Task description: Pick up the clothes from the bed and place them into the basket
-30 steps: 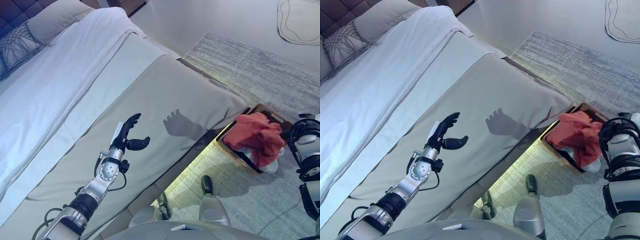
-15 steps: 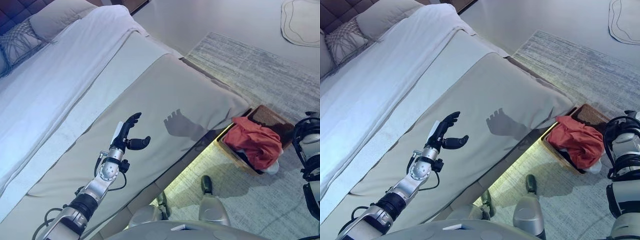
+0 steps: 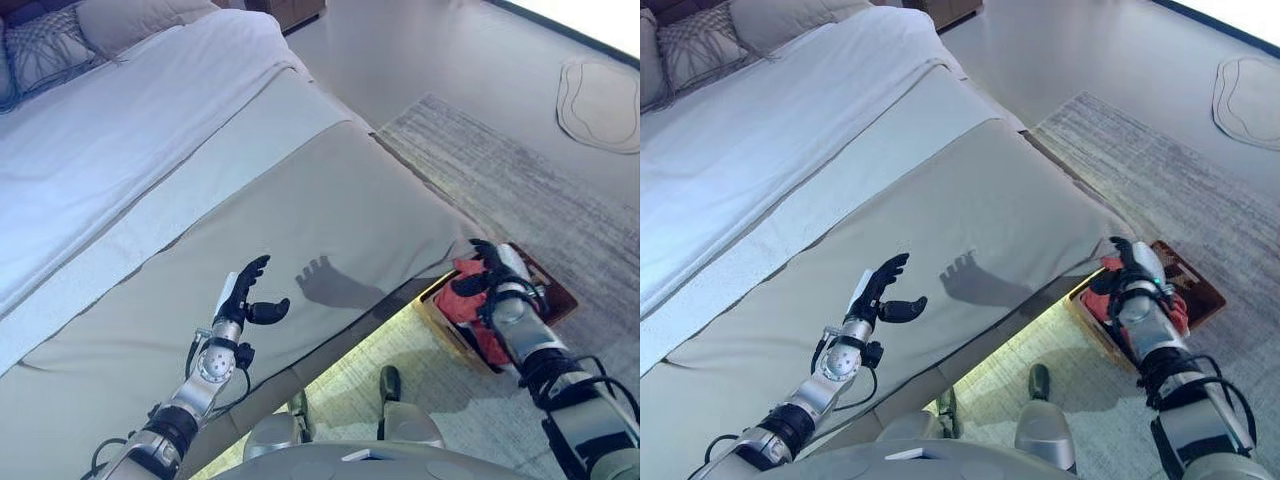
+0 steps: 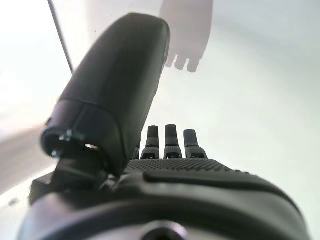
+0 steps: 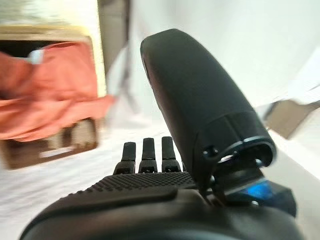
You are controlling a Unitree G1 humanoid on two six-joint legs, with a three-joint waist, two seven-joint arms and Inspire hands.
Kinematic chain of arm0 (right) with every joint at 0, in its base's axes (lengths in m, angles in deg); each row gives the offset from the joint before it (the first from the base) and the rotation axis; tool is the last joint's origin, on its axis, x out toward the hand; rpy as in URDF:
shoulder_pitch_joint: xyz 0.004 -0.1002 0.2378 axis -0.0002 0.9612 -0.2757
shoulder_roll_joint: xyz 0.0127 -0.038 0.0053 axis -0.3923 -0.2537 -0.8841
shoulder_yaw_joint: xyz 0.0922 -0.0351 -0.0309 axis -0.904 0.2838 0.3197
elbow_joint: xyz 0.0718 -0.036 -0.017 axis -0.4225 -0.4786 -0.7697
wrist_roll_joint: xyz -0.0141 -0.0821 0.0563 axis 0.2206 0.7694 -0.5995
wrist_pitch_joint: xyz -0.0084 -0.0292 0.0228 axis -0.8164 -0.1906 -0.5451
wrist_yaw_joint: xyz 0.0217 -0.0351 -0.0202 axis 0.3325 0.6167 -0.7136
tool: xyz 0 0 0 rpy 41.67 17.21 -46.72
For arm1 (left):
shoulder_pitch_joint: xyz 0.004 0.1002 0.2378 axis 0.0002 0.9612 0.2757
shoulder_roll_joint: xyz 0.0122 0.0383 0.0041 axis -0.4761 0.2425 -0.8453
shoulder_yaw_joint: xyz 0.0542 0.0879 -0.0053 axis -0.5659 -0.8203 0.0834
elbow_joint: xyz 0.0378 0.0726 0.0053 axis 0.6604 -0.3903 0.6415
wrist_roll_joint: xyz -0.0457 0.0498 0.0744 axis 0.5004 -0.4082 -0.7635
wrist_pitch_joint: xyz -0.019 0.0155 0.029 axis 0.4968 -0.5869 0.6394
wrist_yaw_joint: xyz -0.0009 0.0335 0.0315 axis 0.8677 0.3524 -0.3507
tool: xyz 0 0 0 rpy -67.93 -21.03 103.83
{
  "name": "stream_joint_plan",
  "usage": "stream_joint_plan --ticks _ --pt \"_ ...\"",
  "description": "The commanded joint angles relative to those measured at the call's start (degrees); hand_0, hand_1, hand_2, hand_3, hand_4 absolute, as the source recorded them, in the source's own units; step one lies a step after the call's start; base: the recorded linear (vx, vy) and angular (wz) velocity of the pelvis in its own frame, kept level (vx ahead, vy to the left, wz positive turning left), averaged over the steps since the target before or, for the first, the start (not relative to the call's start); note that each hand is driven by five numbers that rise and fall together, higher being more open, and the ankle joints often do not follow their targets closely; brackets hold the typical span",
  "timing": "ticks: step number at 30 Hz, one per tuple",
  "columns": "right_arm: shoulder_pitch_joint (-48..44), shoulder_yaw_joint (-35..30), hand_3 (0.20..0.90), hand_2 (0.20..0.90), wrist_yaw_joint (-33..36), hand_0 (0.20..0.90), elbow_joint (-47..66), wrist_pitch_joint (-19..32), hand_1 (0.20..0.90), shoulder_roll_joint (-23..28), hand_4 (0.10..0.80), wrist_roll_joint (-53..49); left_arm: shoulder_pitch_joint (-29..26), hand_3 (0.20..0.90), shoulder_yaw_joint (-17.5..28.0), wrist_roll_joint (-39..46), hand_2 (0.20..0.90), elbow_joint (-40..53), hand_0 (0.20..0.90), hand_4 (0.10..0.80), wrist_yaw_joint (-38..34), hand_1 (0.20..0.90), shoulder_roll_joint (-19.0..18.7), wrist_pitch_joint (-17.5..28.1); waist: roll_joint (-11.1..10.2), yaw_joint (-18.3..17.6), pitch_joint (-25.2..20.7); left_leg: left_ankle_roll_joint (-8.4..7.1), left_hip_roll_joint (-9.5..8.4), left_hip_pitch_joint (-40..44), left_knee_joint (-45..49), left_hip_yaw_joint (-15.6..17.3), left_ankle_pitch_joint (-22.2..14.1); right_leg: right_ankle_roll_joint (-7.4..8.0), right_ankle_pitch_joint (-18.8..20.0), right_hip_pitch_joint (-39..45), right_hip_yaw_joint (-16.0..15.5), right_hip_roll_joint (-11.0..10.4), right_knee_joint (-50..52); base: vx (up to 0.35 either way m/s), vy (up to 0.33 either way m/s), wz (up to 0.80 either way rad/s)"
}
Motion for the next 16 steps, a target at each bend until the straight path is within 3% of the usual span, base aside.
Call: stream_joint_plan --ticks 1,16 --pt "-0.8 2.3 0.9 0.9 3.7 0.9 3.5 5.1 0.9 1.2 0.8 5.6 -1.5 0.9 1.6 -3.0 0.9 -2.0 0.9 0.8 -2.5 0.9 -0.4 3.3 -2.9 0.8 -6.9 -1.21 1.62 -0.6 0.3 -0.3 -3.2 0.25 -4.6 2.0 -0.1 -1.0 0.6 0.003 0.03 0.06" --pt "4.9 7.3 0.9 0.9 4.6 0.9 14.1 7.3 0.9 -2.5 0.8 14.9 2.0 0.9 4.2 -4.0 0.9 -4.1 0.9 0.8 1.1 0.9 0.4 4.2 -4.3 4.5 -9.3 -0.59 0.69 -1.9 0.3 -3.6 -3.6 0.9 -5.8 3.8 -4.4 -1.9 0.6 -0.001 0.012 0.16"
